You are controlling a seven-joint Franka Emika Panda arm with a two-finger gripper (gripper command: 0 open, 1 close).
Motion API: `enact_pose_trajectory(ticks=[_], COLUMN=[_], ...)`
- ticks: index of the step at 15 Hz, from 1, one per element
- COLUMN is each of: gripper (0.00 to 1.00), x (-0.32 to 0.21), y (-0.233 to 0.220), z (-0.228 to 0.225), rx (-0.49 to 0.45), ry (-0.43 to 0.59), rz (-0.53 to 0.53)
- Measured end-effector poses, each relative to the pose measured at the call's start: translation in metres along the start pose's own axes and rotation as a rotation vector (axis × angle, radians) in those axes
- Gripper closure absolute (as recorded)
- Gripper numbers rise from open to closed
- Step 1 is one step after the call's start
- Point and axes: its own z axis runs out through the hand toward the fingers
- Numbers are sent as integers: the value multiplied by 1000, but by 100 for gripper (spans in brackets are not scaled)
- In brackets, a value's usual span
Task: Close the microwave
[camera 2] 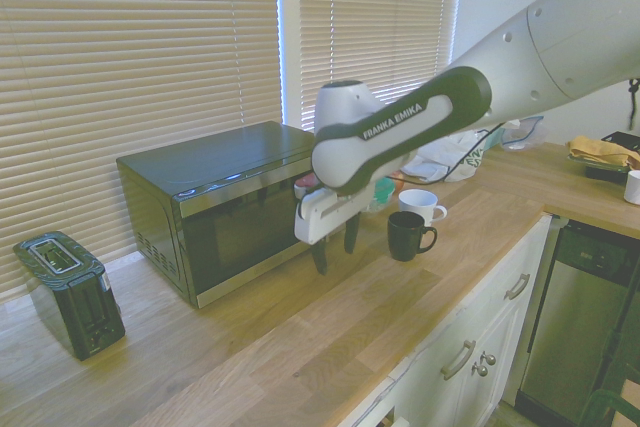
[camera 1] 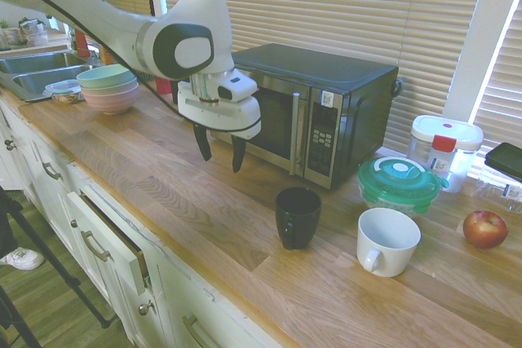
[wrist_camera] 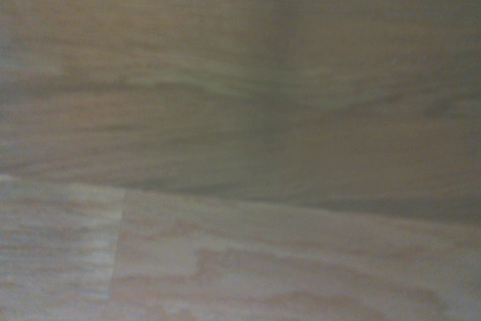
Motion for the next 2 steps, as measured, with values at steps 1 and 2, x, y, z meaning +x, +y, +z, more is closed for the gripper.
enact_pose_trajectory(ticks=[1, 2], gripper=[0, 0], x=[-13, -25], y=[9, 19], z=[8, 13], rx=[2, 5], ry=[3, 7], rz=[4, 6])
